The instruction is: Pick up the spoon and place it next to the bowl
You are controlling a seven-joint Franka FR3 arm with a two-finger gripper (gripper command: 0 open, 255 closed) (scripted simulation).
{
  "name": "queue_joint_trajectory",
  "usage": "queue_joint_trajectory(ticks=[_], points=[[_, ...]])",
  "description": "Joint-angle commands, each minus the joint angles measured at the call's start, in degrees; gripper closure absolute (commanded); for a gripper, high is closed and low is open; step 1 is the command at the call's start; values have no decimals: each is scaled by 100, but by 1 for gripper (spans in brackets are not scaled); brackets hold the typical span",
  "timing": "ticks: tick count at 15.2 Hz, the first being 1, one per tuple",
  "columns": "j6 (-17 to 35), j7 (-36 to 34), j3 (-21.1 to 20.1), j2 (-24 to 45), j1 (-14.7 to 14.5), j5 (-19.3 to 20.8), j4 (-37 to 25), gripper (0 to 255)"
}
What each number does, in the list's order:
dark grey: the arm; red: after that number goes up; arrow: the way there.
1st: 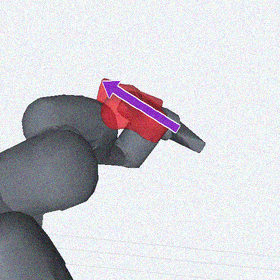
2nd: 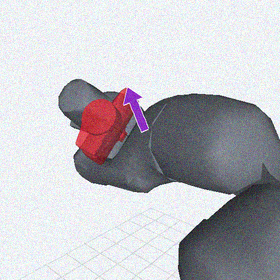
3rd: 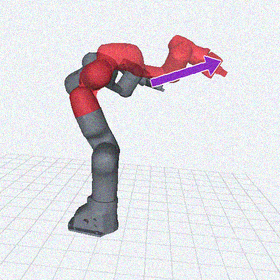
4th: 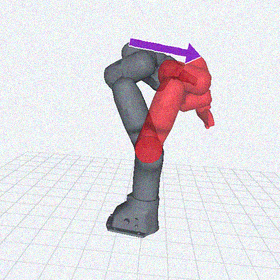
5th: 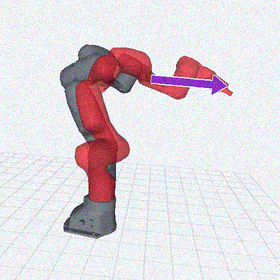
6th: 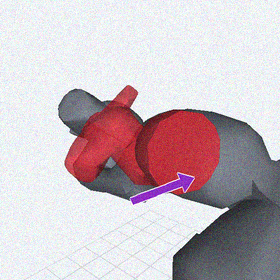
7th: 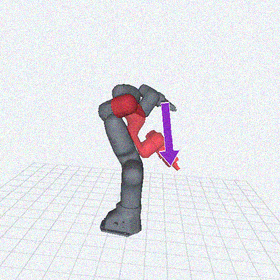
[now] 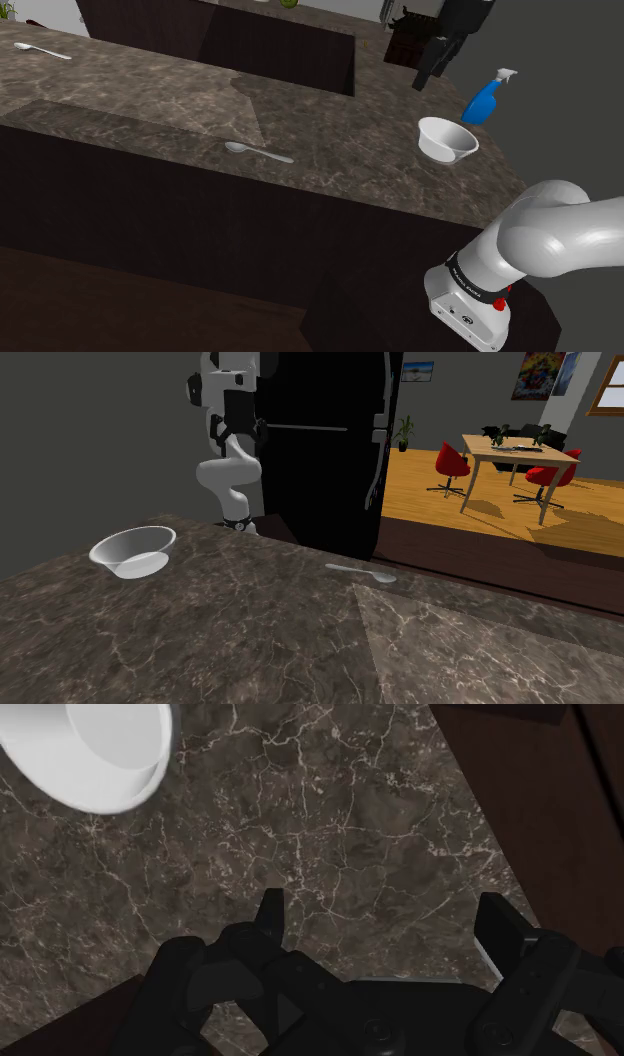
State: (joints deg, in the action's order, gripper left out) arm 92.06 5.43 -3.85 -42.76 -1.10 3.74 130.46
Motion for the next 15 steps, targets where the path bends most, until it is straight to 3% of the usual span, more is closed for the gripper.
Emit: queue_joint_trajectory(ticks=[1,15], points=[[0,0,0,0,0,0,0,0],[1026,-356,-825,2895,-296,132,-1167,0]])
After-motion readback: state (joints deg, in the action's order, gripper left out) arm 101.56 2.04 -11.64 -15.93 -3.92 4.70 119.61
